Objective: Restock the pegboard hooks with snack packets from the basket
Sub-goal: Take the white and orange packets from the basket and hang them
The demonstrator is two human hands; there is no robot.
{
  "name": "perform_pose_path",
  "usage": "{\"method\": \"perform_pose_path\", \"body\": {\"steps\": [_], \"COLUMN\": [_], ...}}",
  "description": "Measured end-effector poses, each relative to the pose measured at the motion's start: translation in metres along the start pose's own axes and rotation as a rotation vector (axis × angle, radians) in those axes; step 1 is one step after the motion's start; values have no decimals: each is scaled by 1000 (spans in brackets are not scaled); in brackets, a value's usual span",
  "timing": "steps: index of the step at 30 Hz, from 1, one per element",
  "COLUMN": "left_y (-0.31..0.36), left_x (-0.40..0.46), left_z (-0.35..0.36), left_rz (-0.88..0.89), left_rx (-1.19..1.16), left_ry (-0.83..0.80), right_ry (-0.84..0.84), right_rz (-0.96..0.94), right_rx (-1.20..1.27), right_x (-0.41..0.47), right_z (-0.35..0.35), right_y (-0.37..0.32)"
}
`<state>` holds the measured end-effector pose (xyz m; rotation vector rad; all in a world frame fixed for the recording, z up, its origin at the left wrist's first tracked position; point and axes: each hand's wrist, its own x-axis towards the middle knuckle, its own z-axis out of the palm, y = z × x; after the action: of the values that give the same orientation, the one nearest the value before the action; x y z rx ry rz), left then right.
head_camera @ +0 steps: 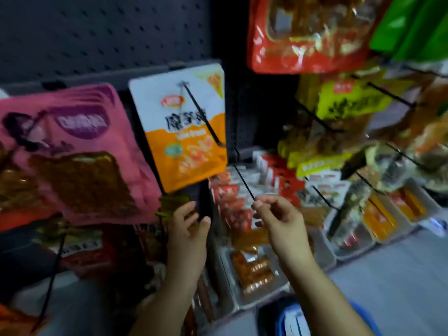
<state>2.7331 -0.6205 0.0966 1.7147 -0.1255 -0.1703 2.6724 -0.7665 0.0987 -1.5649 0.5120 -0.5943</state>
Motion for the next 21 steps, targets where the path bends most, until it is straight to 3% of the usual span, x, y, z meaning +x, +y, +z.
{"method": "perform_pose_path", "body": {"steps": [3,7,11,17,21], "left_y": [-15,-57,-138,-331,-469], "left_x": [-46,-97,-129,-158,-169], "left_z": [31,92,165,267,309], "left_rz": [41,-34,-163,-417,-580], "left_rx": [15,56,132,304,484], "left_ry": [-217,-525,-666,-762,-677], "right_ry": [77,219,366,232,15], "right_rz": [73,232,495,855,1002], "right_rx": [70,7,-52,-315,-540], "right_x": [-46,-102,-146,-179,-174], "right_z": [-52,-138,-229,-330,-364], "right_y": [27,86,175,349,484]}}
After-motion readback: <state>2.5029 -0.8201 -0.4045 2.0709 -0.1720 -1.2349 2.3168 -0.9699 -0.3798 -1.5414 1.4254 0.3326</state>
